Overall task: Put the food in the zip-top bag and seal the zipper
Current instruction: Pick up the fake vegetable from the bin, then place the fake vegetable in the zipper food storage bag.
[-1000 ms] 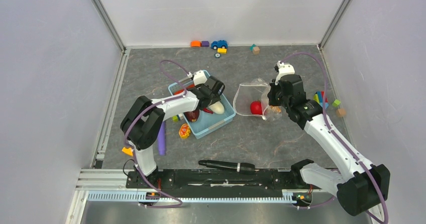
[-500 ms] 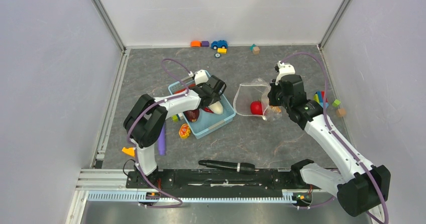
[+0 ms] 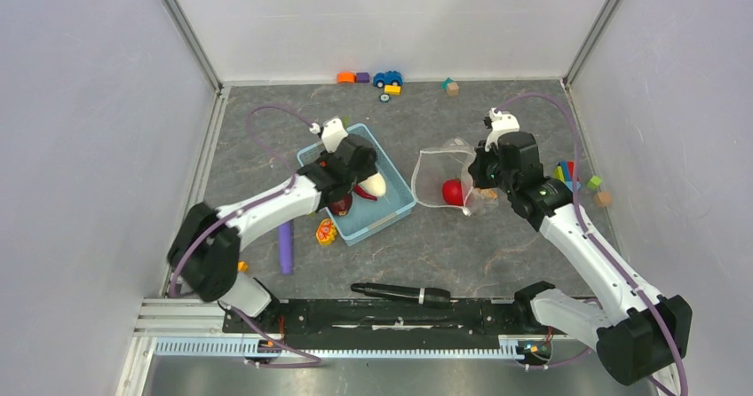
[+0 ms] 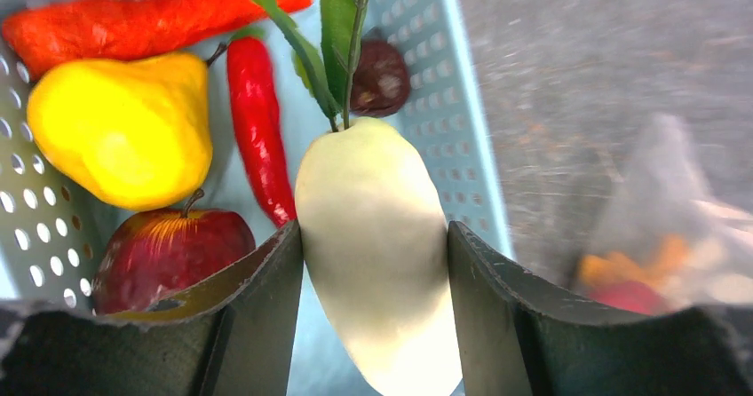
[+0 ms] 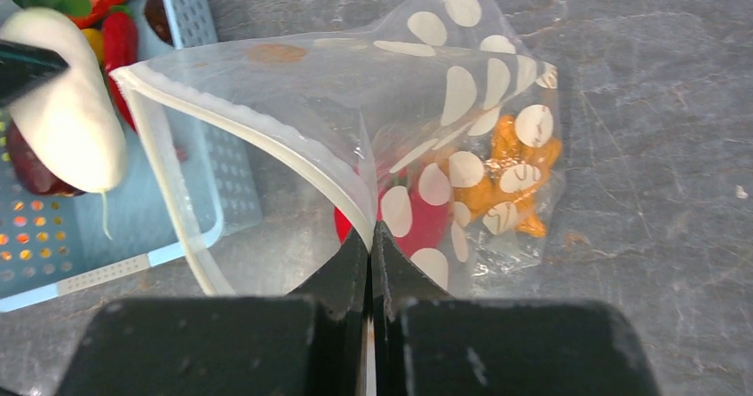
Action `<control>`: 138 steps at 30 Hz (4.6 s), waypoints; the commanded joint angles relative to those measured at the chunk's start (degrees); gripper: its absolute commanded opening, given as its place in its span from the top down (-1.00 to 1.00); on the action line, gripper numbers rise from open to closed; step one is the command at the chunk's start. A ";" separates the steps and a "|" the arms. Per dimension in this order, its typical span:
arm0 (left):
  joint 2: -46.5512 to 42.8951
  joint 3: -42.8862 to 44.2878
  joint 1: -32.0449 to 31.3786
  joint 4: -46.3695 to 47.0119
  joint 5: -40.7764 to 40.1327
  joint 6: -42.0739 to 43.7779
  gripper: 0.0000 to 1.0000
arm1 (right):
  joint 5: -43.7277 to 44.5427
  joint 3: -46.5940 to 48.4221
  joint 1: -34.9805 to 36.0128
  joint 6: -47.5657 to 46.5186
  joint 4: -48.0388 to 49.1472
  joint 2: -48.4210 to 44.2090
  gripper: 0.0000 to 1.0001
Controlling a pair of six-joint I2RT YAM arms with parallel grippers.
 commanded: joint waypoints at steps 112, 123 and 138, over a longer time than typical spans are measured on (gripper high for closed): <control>1.16 -7.74 -24.27 44.54 -10.96 37.88 0.61 | -34.76 -3.19 -3.40 23.62 17.53 -8.54 1.00; -0.29 -2.86 -20.10 30.73 -8.25 28.08 0.39 | -34.40 -3.44 -3.57 24.13 17.75 -8.42 1.00; -8.40 -3.95 -19.96 28.47 7.15 32.17 -0.87 | -34.31 -3.89 -4.61 23.52 17.96 -6.23 1.00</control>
